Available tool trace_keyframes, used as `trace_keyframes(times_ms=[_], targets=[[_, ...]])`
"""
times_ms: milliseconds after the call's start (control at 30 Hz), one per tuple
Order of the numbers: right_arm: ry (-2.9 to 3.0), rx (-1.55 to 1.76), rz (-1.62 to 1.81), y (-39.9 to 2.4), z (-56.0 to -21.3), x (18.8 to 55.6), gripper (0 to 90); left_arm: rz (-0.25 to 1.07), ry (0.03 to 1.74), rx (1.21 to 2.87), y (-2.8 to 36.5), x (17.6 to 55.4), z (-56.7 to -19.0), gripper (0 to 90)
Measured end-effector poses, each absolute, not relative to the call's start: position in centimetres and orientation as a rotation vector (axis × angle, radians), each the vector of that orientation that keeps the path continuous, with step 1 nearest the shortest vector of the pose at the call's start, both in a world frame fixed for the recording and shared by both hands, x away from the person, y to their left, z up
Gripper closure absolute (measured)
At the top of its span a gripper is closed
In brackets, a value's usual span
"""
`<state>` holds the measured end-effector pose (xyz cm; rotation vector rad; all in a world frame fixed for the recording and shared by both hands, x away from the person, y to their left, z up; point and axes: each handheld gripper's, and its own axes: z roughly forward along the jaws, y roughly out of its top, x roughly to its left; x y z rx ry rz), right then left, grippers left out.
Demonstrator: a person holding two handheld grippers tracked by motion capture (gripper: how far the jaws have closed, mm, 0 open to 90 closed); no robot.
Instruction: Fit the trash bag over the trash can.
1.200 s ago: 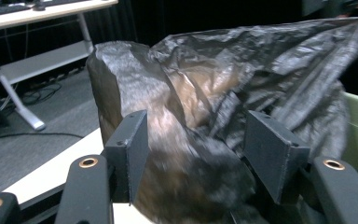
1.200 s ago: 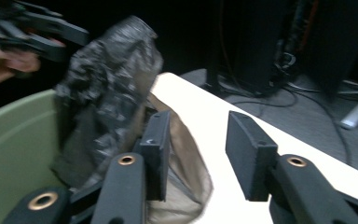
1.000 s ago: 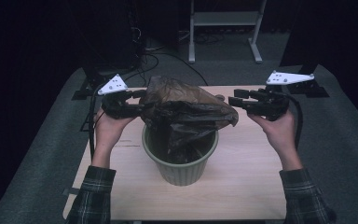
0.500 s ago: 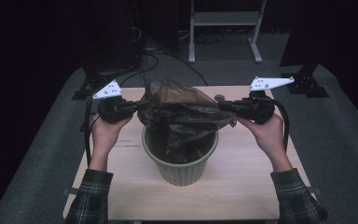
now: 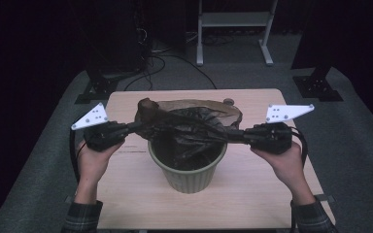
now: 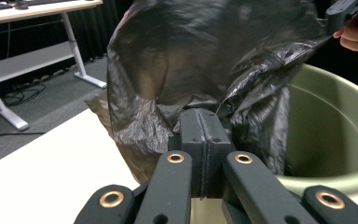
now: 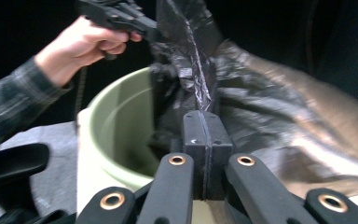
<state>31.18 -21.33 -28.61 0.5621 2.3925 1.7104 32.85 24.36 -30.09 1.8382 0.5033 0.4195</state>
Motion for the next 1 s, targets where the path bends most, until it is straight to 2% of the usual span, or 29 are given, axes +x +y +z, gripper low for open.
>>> trace_keyframes(times_ms=[433,1000], targets=[[2.497,0.527,1.714,-21.4,-32.0,27.7,90.0,0.333,0.469,1.836,24.8,29.0,-33.3,89.8],[2.626,0.608,1.649,-20.6,-36.7,27.6,90.0,0.219,0.476,1.885,23.7,29.0,-36.7,89.9]])
